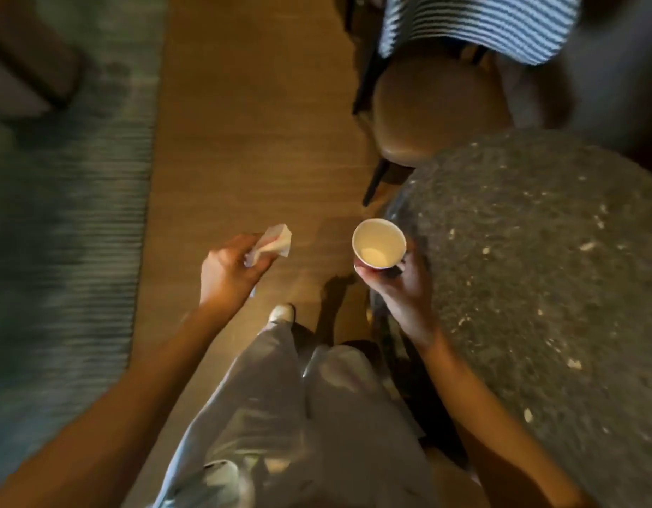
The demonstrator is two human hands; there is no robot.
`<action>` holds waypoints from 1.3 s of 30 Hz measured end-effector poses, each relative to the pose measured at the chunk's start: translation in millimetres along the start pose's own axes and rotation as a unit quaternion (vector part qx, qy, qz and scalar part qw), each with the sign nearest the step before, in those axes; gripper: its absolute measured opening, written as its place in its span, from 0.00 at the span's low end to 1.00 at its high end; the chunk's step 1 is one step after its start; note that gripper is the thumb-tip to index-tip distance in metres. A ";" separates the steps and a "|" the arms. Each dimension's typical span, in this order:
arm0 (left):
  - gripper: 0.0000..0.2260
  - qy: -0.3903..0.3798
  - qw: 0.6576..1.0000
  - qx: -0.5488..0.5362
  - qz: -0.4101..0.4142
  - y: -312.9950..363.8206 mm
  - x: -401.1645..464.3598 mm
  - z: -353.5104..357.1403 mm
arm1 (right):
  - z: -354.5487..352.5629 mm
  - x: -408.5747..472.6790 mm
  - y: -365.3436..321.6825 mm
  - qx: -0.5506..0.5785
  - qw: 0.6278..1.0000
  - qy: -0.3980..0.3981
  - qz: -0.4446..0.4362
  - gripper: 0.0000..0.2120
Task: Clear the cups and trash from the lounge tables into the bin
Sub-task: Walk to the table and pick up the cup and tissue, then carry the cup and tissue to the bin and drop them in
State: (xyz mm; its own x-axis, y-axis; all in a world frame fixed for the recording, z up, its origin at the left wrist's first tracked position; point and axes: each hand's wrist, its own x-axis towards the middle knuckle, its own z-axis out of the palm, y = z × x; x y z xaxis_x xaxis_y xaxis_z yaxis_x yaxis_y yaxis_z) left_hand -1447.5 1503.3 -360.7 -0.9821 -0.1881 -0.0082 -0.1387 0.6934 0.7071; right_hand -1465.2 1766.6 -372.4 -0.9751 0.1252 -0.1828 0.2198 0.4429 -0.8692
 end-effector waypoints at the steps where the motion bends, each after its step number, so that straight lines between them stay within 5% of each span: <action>1: 0.22 0.019 0.999 -0.001 -0.030 -10.6 -13.3 -12.2 | 11.4 -0.8 -7.9 -0.007 1.000 -0.021 -0.014 0.34; 5: 0.23 0.094 0.990 0.001 -0.108 -48.7 -62.6 -50.5 | 62.7 -9.3 -37.5 -0.035 0.991 -0.117 -0.047 0.36; 11: 0.08 0.186 0.966 0.021 -0.180 -111.7 -135.6 -92.3 | 149.9 -43.7 -76.4 -0.095 0.961 -0.246 -0.084 0.36; 17: 0.09 0.242 0.923 -0.013 -0.298 -190.0 -220.1 -140.9 | 259.5 -104.3 -114.4 -0.143 0.913 -0.363 -0.117 0.38; 29: 0.13 0.362 0.806 0.012 -0.468 -297.0 -338.0 -231.5 | 469.3 -220.7 -174.9 -0.140 0.772 -0.573 -0.236 0.34; 39: 0.19 0.506 0.694 0.037 -0.511 -382.5 -346.8 -327.2 | 663.2 -277.4 -267.1 -0.149 0.625 -0.690 -0.333 0.35</action>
State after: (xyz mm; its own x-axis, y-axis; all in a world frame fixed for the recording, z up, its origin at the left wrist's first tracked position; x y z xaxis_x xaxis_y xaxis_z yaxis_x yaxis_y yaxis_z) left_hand -1012.2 1075.7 -397.0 0.2211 -0.9741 0.0481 -0.7406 -0.1356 0.6581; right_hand -1271.9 1024.8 -394.2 0.0981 -0.9691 -0.2265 -0.4529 0.1592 -0.8772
